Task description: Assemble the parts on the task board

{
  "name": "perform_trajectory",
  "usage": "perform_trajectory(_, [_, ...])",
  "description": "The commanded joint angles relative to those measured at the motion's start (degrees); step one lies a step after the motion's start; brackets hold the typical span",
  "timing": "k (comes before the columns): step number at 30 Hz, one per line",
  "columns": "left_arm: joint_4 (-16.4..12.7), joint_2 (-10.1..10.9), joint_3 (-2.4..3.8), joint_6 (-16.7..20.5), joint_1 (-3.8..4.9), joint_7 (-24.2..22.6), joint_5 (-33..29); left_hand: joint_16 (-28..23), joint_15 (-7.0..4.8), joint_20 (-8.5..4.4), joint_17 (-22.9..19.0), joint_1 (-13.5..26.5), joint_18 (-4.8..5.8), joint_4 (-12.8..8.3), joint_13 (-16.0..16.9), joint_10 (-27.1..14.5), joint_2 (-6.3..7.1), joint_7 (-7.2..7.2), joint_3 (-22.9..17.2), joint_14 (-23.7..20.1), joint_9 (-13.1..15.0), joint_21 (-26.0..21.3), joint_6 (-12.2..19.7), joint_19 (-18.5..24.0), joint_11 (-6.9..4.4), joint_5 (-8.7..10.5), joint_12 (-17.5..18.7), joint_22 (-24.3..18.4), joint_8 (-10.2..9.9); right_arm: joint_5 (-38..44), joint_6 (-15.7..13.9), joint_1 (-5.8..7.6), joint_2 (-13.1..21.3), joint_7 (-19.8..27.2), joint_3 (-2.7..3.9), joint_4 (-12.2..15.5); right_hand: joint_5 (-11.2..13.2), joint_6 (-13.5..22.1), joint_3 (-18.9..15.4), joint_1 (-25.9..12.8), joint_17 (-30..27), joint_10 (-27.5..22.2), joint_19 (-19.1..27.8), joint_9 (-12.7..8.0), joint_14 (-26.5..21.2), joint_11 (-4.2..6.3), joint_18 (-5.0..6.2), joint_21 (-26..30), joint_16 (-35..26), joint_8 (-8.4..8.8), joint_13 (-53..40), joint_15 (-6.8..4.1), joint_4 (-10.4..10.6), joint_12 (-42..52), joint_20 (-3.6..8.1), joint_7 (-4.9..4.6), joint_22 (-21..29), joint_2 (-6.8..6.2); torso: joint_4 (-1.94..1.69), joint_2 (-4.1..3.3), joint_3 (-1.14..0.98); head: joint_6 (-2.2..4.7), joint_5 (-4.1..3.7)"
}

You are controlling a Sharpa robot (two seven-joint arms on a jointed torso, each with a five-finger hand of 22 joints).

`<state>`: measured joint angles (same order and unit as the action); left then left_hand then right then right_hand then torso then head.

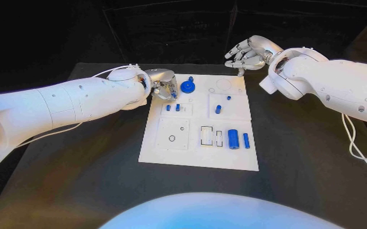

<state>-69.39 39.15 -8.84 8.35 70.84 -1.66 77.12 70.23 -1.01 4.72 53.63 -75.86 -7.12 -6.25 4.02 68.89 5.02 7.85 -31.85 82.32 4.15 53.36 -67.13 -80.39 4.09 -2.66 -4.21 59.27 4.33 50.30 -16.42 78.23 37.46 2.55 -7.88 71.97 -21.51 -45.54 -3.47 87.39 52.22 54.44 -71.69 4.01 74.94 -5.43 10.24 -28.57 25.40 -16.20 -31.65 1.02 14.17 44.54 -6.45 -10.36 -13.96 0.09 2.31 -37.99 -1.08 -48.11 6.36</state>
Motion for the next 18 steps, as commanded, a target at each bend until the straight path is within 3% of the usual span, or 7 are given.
perform_trajectory(1, [-0.22, -0.09, 0.03, -0.02, 0.08, -0.65, -0.22, -0.35, 0.09, -0.06, -0.12, -0.54, -0.13, -0.21, 0.08, 0.43, -0.31, 0.06, 0.15, 0.11, 0.09, 0.17, -0.19, -0.29, 0.07, -0.10, -0.30, 0.16, 0.26, -0.14, 0.07, 0.13, -0.07, 0.50, 0.04, 0.02, -0.18, 0.52, -0.13, -0.05, -0.08, -0.51, -0.56, -0.09, -0.14, 0.07, 0.17, 0.28, 0.33, -0.25, 0.06, -0.12, 0.13, 0.23, -0.02, -0.04, 0.02, 0.50, -0.02, 0.01, 0.00, -0.02, -0.07])
perform_trajectory(18, [-0.18, -0.23, 0.03, -0.86, 0.08, -0.87, -0.23, -0.50, -0.16, -0.24, -0.46, -0.83, -0.10, -0.55, 0.47, 1.89, -0.02, -0.08, 0.92, 0.14, -0.07, 0.50, 0.42, -0.42, -0.28, -0.10, -1.07, 0.55, -0.05, -0.14, 0.11, 0.13, -0.16, 0.51, 0.04, -0.03, -0.18, 0.52, -0.13, -0.05, -0.08, -0.51, -0.56, -0.09, -0.14, 0.07, 0.17, 0.28, 0.33, -0.25, 0.06, -0.12, 0.13, 0.23, -0.02, -0.04, 0.02, 0.50, -0.02, 0.00, -0.03, -0.12, -0.21])
